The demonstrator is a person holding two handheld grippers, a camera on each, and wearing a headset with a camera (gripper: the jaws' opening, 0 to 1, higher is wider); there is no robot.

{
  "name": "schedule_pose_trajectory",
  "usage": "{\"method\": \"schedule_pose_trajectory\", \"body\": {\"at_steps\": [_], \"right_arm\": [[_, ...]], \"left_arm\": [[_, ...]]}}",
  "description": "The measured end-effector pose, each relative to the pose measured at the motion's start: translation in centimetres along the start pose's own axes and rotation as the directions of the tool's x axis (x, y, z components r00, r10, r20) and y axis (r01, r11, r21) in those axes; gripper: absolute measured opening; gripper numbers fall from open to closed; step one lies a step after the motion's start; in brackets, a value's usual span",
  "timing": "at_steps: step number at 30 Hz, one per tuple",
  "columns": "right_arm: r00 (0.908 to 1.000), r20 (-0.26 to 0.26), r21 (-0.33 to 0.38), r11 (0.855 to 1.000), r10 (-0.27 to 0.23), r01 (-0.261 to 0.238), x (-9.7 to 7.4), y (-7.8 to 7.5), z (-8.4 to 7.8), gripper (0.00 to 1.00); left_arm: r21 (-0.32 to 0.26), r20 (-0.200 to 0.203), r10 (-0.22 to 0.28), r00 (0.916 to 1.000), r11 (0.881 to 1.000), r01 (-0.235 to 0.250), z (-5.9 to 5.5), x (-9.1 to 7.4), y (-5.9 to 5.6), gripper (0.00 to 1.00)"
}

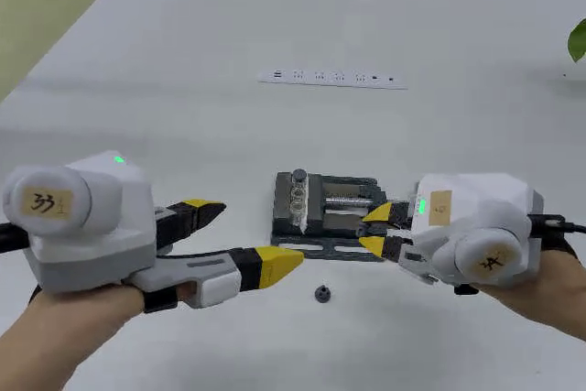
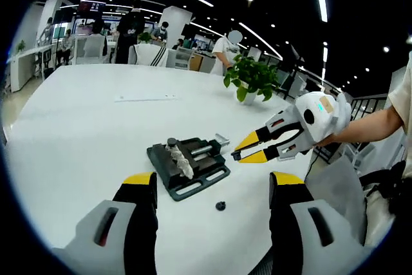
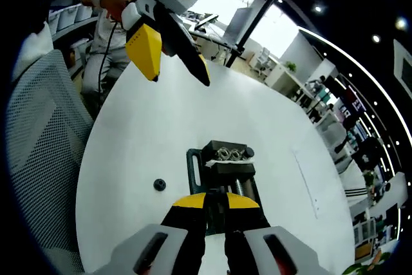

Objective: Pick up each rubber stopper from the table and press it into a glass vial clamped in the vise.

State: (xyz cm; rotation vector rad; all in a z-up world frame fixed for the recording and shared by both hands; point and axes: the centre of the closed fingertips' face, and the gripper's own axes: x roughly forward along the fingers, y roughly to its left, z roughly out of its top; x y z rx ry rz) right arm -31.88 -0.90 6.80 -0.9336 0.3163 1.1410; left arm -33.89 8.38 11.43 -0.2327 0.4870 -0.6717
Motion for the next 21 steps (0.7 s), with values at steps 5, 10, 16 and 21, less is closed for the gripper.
{"method": "schedule_pose_trajectory", "body": {"at_steps": [5, 10, 16, 21], "right_arm": [[0.9984, 0.030, -0.113, 0.992, -0.048, 0.051, -2.0, -1.1, 2.7, 0.05], [0.9950, 0.047, -0.167, 0.981, -0.088, 0.095, -3.3, -1.8, 4.5, 0.05], [0.9884, 0.075, -0.229, 0.962, -0.132, 0.146, -4.2, -2.8, 6.3, 0.05], [0.9850, 0.089, -0.280, 0.945, -0.148, 0.167, -4.5, -3.2, 7.2, 0.05]], "left_arm": [[-0.031, 0.013, -0.068, 0.9976, 0.997, 0.068, 1.7, 1.7, -0.7, 0.60], [-0.070, 0.035, -0.146, 0.9887, 0.987, 0.148, 3.1, 3.4, -2.5, 0.47], [-0.099, 0.042, -0.213, 0.9760, 0.971, 0.217, 4.0, 4.7, -4.4, 0.30], [-0.121, 0.057, -0.247, 0.9673, 0.960, 0.252, 4.8, 4.8, -5.2, 0.21]]}}
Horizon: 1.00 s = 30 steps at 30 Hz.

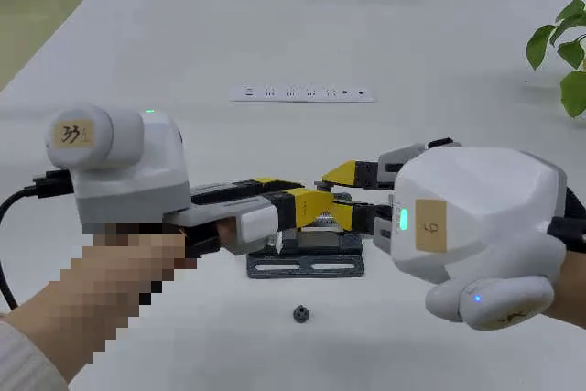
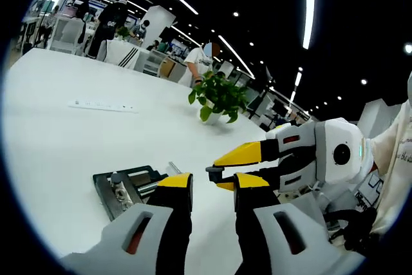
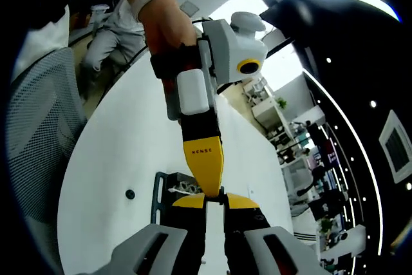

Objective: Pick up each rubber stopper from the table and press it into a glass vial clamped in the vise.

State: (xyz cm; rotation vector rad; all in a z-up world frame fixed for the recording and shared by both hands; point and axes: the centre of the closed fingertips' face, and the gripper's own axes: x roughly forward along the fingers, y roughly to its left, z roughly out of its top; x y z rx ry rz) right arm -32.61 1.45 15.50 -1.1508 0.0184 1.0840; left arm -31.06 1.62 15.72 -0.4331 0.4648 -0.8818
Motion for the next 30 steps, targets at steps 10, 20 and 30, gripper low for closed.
{"method": "schedule_pose_trajectory", "body": {"at_steps": [10, 20, 30], "right_arm": [[0.9995, 0.022, -0.082, 0.996, -0.024, 0.026, -0.3, -0.7, 0.8, 0.05], [0.9989, 0.028, -0.106, 0.994, -0.037, 0.040, -1.1, -1.3, 0.9, 0.05], [0.9987, 0.039, -0.129, 0.991, -0.032, 0.036, -1.5, -1.4, 1.4, 0.05]], "left_arm": [[-0.032, 0.004, -0.040, 0.9992, 0.999, 0.040, 0.6, -0.2, -1.0, 0.10], [-0.013, -0.002, -0.064, 0.9980, 0.998, 0.064, 1.2, -0.2, -1.7, 0.07], [0.009, -0.024, -0.078, 0.9967, 0.997, 0.078, 1.4, -0.4, -2.1, 0.05]]}}
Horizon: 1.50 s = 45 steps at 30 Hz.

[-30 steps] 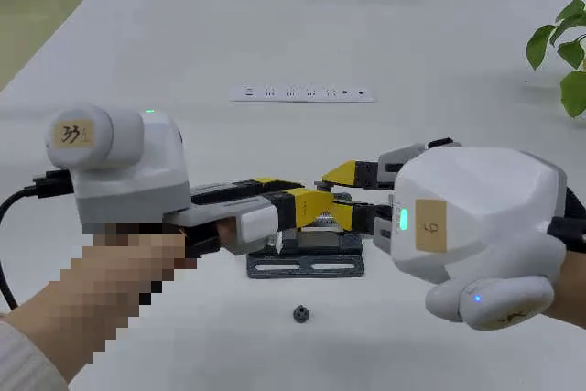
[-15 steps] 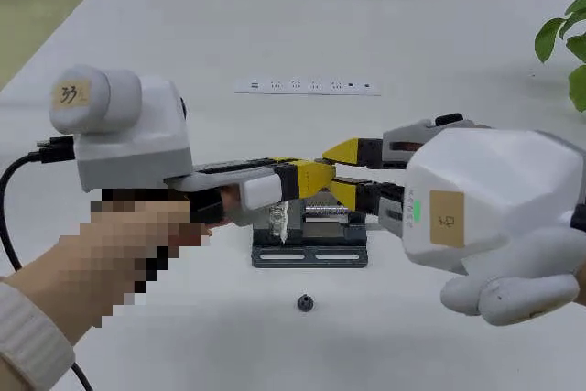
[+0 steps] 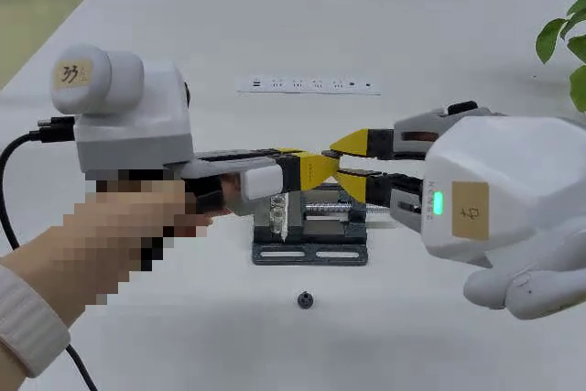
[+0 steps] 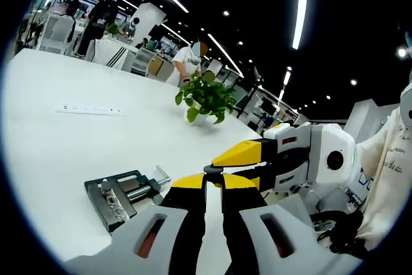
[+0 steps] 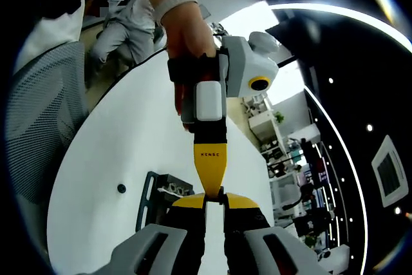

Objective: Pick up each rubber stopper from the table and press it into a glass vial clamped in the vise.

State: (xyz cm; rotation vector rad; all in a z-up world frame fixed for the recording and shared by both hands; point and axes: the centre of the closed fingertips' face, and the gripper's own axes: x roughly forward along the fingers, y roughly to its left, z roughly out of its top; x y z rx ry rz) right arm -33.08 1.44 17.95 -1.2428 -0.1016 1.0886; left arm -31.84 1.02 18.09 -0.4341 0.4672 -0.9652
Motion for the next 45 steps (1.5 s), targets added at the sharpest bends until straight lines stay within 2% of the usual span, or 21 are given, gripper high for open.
{"method": "schedule_pose_trajectory", "body": {"at_steps": [10, 13, 16, 18, 21, 23, 25, 28, 29, 31, 32, 33, 35, 36, 37, 38, 39, 40, 42, 43, 45], "right_arm": [[0.9999, 0.014, -0.009, 1.000, 0.009, -0.009, -0.1, -0.2, 0.5, 0.06], [0.9994, 0.018, -0.015, 0.999, 0.030, -0.030, 0.0, 0.2, 0.6, 0.06], [0.9974, 0.037, 0.017, 0.998, 0.062, -0.062, 0.1, 0.8, 0.9, 0.10], [0.9955, 0.049, 0.034, 0.996, 0.081, -0.083, 0.1, 0.9, 1.1, 0.18], [0.9903, 0.068, 0.034, 0.992, 0.121, -0.123, -0.2, 1.1, 1.2, 0.20], [0.9813, 0.089, 0.065, 0.982, 0.171, -0.177, -0.4, 1.3, 1.3, 0.19], [0.9644, 0.109, 0.095, 0.963, 0.241, -0.251, -0.5, 1.8, 1.5, 0.18], [0.9454, 0.126, 0.145, 0.937, 0.301, -0.317, -0.4, 1.9, 1.5, 0.18], [0.9323, 0.134, 0.158, 0.921, 0.336, -0.355, -0.4, 2.1, 1.5, 0.17], [0.9173, 0.151, 0.177, 0.903, 0.368, -0.392, -0.5, 2.2, 1.7, 0.18], [0.8963, 0.163, 0.182, 0.880, 0.412, -0.438, -0.7, 2.6, 1.8, 0.17], [0.8922, 0.169, 0.188, 0.875, 0.419, -0.446, -0.7, 2.6, 1.8, 0.17], [0.8721, 0.175, 0.201, 0.850, 0.457, -0.486, -0.8, 2.9, 1.6, 0.16], [0.8711, 0.172, 0.203, 0.849, 0.460, -0.488, -0.7, 2.9, 1.5, 0.16], [0.8658, 0.173, 0.205, 0.843, 0.470, -0.498, -0.7, 2.9, 1.4, 0.16], [0.8613, 0.169, 0.204, 0.838, 0.479, -0.506, -0.8, 3.0, 1.2, 0.15], [0.8514, 0.165, 0.212, 0.825, 0.498, -0.524, -0.9, 3.3, 1.0, 0.13], [0.8466, 0.164, 0.219, 0.818, 0.506, -0.532, -0.9, 3.4, 0.9, 0.13], [0.8303, 0.163, 0.236, 0.796, 0.533, -0.557, -1.0, 3.9, 0.6, 0.13], [0.8249, 0.161, 0.245, 0.788, 0.542, -0.565, -1.0, 4.1, 0.5, 0.12], [0.8142, 0.158, 0.251, 0.775, 0.559, -0.580, -0.9, 4.5, 0.3, 0.12]], "left_arm": [[0.023, 0.013, 0.014, 0.9998, 1.000, -0.015, 0.2, -0.5, -0.2, 0.04], [0.042, 0.005, 0.024, 0.9997, 0.999, -0.024, -0.1, -0.7, -0.1, 0.04], [0.060, -0.003, 0.038, 0.9993, 0.997, -0.038, -0.5, -1.0, 0.1, 0.04], [0.086, -0.009, 0.054, 0.9985, 0.995, -0.053, -0.7, -1.2, 0.4, 0.04], [0.174, -0.027, 0.077, 0.9966, 0.982, -0.072, -1.1, -1.4, 0.6, 0.04], [0.247, -0.039, 0.084, 0.9957, 0.966, -0.072, -1.3, -1.5, 0.6, 0.04], [0.290, -0.057, 0.094, 0.9939, 0.954, -0.074, -1.6, -1.5, 0.7, 0.04], [0.356, -0.083, 0.095, 0.9920, 0.933, -0.060, -2.1, -1.5, 0.4, 0.04], [0.378, -0.097, 0.099, 0.9903, 0.924, -0.056, -2.4, -1.4, 0.4, 0.04], [0.419, -0.114, 0.105, 0.9879, 0.907, -0.048, -2.6, -1.3, 0.2, 0.04], [0.433, -0.125, 0.106, 0.9865, 0.901, -0.042, -2.9, -1.2, 0.0, 0.04], [0.455, -0.137, 0.104, 0.9850, 0.890, -0.030, -3.0, -1.2, -0.1, 0.04], [0.496, -0.158, 0.114, 0.9809, 0.868, -0.021, -3.4, -1.1, -0.3, 0.04], [0.514, -0.166, 0.120, 0.9789, 0.858, -0.018, -3.6, -1.1, -0.3, 0.04], [0.532, -0.179, 0.123, 0.9762, 0.847, -0.009, -3.9, -1.1, -0.4, 0.04], [0.540, -0.186, 0.125, 0.9747, 0.842, -0.005, -4.0, -1.0, -0.4, 0.04], [0.555, -0.200, 0.128, 0.9715, 0.832, 0.005, -4.4, -1.0, -0.5, 0.04], [0.568, -0.208, 0.131, 0.9693, 0.823, 0.011, -4.6, -1.1, -0.6, 0.04], [0.596, -0.225, 0.136, 0.9649, 0.803, 0.025, -5.1, -1.0, -0.8, 0.04], [0.602, -0.230, 0.138, 0.9634, 0.798, 0.030, -5.2, -1.0, -0.9, 0.04], [0.624, -0.245, 0.142, 0.9591, 0.780, 0.044, -5.6, -1.0, -1.2, 0.04]]}}
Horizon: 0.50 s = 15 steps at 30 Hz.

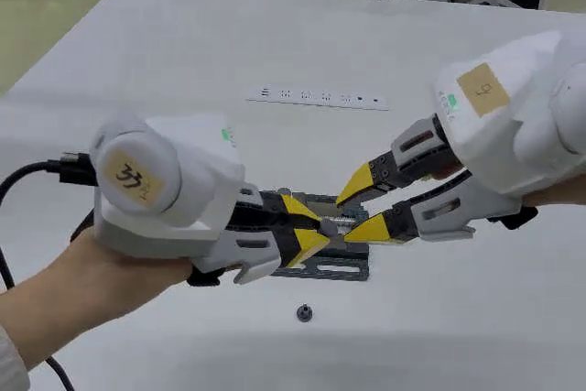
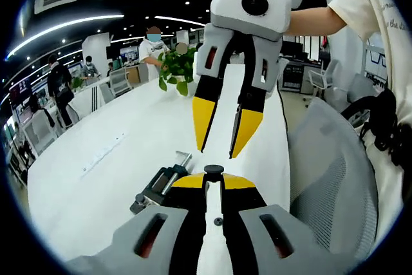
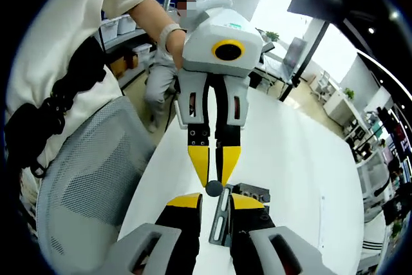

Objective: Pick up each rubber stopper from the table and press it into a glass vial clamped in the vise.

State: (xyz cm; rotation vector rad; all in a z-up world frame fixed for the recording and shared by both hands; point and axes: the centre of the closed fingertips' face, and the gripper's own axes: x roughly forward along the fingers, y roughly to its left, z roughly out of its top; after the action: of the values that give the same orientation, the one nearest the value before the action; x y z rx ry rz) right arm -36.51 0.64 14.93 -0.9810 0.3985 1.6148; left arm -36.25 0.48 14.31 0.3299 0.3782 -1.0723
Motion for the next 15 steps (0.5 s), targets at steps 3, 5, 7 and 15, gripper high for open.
{"method": "schedule_pose_trajectory", "body": {"at_steps": [3, 5, 7, 15], "right_arm": [[0.9994, 0.001, 0.028, 0.999, 0.035, -0.035, 0.4, 0.3, -0.3, 0.13], [0.9988, -0.004, 0.029, 0.998, 0.049, -0.049, 0.7, 0.6, -0.4, 0.12], [0.9978, -0.008, 0.035, 0.997, 0.065, -0.065, 1.0, 1.0, -0.5, 0.12], [0.9968, -0.014, 0.033, 0.996, 0.079, -0.079, 1.4, 1.4, -0.5, 0.10]], "left_arm": [[0.023, -0.012, -0.019, 0.9997, 1.000, 0.019, -0.1, 0.1, -0.6, 0.04], [0.038, -0.018, -0.020, 0.9996, 0.999, 0.021, -0.3, 0.2, -0.8, 0.04], [0.032, -0.016, -0.022, 0.9996, 0.999, 0.022, -0.2, 0.2, -0.8, 0.04], [0.033, -0.013, -0.020, 0.9997, 0.999, 0.020, -0.3, 0.2, -0.8, 0.04]]}}
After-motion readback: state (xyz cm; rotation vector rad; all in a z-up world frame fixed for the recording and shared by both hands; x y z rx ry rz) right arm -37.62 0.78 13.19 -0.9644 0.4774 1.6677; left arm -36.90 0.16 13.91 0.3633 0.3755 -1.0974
